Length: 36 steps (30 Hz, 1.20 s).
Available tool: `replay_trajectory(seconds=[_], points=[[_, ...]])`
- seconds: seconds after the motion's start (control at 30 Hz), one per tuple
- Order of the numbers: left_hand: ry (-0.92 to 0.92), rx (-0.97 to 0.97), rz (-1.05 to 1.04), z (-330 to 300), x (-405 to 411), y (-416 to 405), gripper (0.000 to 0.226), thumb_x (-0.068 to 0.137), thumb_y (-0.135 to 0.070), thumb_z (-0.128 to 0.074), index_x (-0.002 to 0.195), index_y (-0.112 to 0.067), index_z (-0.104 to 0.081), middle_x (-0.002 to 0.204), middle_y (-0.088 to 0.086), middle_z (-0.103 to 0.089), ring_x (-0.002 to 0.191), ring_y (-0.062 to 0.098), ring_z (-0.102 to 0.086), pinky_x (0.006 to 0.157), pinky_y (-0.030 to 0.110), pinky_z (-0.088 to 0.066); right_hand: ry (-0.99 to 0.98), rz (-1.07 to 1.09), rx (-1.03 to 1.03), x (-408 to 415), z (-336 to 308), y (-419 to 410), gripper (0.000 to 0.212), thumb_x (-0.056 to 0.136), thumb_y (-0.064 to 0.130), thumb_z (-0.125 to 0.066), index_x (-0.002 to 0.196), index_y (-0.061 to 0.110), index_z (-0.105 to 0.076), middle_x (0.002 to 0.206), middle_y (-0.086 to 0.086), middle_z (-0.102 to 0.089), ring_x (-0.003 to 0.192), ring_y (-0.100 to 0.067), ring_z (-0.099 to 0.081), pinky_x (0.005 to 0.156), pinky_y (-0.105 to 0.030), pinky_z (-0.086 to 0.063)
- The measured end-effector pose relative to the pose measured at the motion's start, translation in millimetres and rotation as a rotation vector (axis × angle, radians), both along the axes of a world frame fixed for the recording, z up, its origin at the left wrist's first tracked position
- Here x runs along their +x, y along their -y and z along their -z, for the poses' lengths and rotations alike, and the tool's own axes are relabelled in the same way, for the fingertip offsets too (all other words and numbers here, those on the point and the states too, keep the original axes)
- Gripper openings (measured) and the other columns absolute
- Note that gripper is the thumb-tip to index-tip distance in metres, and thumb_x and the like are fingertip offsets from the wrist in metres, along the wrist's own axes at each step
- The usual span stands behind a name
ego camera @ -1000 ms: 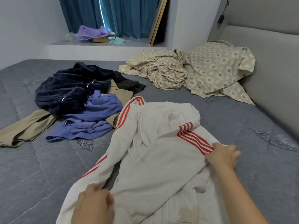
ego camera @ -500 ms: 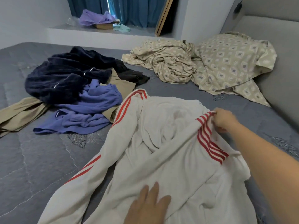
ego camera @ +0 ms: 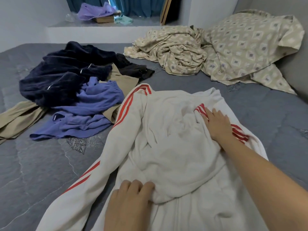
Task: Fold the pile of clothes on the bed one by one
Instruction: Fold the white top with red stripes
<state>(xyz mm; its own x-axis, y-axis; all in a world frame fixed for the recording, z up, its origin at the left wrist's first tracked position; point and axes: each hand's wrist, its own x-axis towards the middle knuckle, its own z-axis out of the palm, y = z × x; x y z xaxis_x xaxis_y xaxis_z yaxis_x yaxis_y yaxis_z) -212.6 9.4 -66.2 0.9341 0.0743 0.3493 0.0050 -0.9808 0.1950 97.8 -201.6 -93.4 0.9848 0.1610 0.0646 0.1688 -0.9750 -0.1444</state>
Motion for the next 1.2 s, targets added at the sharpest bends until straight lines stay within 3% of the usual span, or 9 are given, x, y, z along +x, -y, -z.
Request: replay_trajectory(seconds=[0.33, 0.5, 0.57, 0.63, 0.73, 0.87, 1.03, 1.1, 1.2], points=[[0.105, -0.282, 0.104, -48.4, -56.8, -24.9, 0.031, 0.067, -0.035, -0.044, 0.095, -0.037, -0.058, 0.065, -0.017, -0.042, 0.054, 0.003, -0.04, 0.055, 0.023, -0.039, -0.184, 0.089, 0.077, -75.6, -24.0, 21.6, 0.068, 0.095, 0.062, -0.016, 0.154, 0.029, -0.007, 0.161, -0.008, -0.006, 0.148, -0.031, -0.004, 0.119, -0.048, -0.002], [-0.449, -0.079, 0.034, 82.8, -97.8, -85.0, 0.032, 0.07, -0.048, -0.031, 0.072, -0.059, -0.061, 0.072, -0.026, -0.051, 0.046, 0.007, -0.043, 0.041, -0.001, -0.017, -0.097, -0.034, 0.093, -190.7, -8.6, -5.9, 0.08, 0.081, 0.076, 0.01, 0.15, 0.042, -0.013, 0.162, -0.006, -0.007, 0.148, -0.028, -0.003, 0.12, -0.048, -0.002], [-0.356, 0.216, -0.024, 45.5, -89.8, -59.2, 0.011, 0.066, -0.057, -0.045, 0.067, -0.054, -0.056, 0.072, -0.017, -0.03, 0.06, 0.0, -0.025, 0.038, 0.005, -0.011, -0.183, 0.04, 0.101, -203.8, -12.3, -9.7, 0.065, 0.09, 0.066, -0.006, 0.15, 0.041, -0.01, 0.162, -0.006, -0.002, 0.149, -0.025, 0.003, 0.119, -0.05, 0.002], [-0.271, -0.13, 0.014, -46.1, -91.6, -13.4, 0.018, 0.057, -0.052, -0.043, 0.048, -0.041, -0.055, 0.073, -0.014, -0.027, 0.065, 0.005, -0.028, 0.04, 0.012, -0.021, -0.14, 0.108, 0.14, -205.0, -28.6, -21.8, 0.062, 0.094, 0.06, -0.02, 0.151, 0.036, -0.015, 0.162, -0.007, 0.0, 0.148, -0.025, 0.007, 0.118, -0.05, 0.006], [-0.273, -0.313, 0.116, -37.0, -89.7, -5.7, 0.042, 0.054, -0.061, -0.048, 0.086, -0.038, -0.063, 0.093, -0.009, -0.062, 0.083, 0.004, -0.052, 0.059, 0.02, -0.039, 0.014, -0.135, 0.255, -218.8, -41.6, -46.1, 0.069, 0.087, 0.071, -0.022, 0.15, 0.042, -0.014, 0.159, 0.008, 0.006, 0.147, -0.018, 0.015, 0.118, -0.044, 0.01], [-0.507, -0.208, 0.023, -2.9, -93.8, -21.2, 0.078, 0.049, -0.075, -0.038, 0.117, -0.039, -0.049, 0.152, -0.006, -0.027, 0.107, 0.017, -0.052, 0.07, 0.042, -0.05, -0.084, -0.451, 0.032, -249.4, -18.8, -62.4, 0.074, 0.085, 0.077, -0.001, 0.15, 0.044, -0.008, 0.158, 0.006, 0.016, 0.146, -0.022, 0.021, 0.118, -0.047, 0.007], [-0.589, -0.2, -0.007, -23.2, -87.9, -41.6, 0.107, 0.046, -0.082, -0.014, 0.147, -0.047, -0.004, 0.152, -0.015, -0.004, 0.144, 0.014, -0.015, 0.113, 0.038, -0.028, -0.051, -0.038, 0.61, -257.9, -71.9, -13.4, 0.039, 0.096, 0.039, -0.051, 0.133, 0.03, -0.051, 0.146, 0.005, -0.044, 0.136, -0.017, -0.033, 0.109, -0.03, -0.029], [-0.669, -0.265, -0.159, -27.8, -92.1, -51.1, 0.102, 0.059, -0.085, -0.023, 0.147, -0.042, 0.003, 0.154, -0.002, -0.003, 0.144, 0.021, -0.01, 0.115, 0.033, -0.021, 0.005, 0.257, 0.425, -274.1, -76.3, 34.9, 0.048, 0.09, 0.036, -0.06, 0.134, 0.023, -0.048, 0.137, -0.005, -0.048, 0.125, -0.027, -0.04, 0.097, -0.038, -0.038], [-0.73, -0.198, -0.293, -28.2, -99.3, -50.6, 0.091, 0.082, -0.075, -0.038, 0.147, -0.016, -0.014, 0.147, 0.012, -0.027, 0.137, 0.031, -0.026, 0.111, 0.037, -0.027, -0.554, 0.576, 0.073, -297.0, -62.6, 87.3, 0.1, 0.078, 0.065, -0.061, 0.148, 0.009, -0.019, 0.148, -0.016, -0.028, 0.135, -0.035, -0.03, 0.107, -0.042, -0.034]])
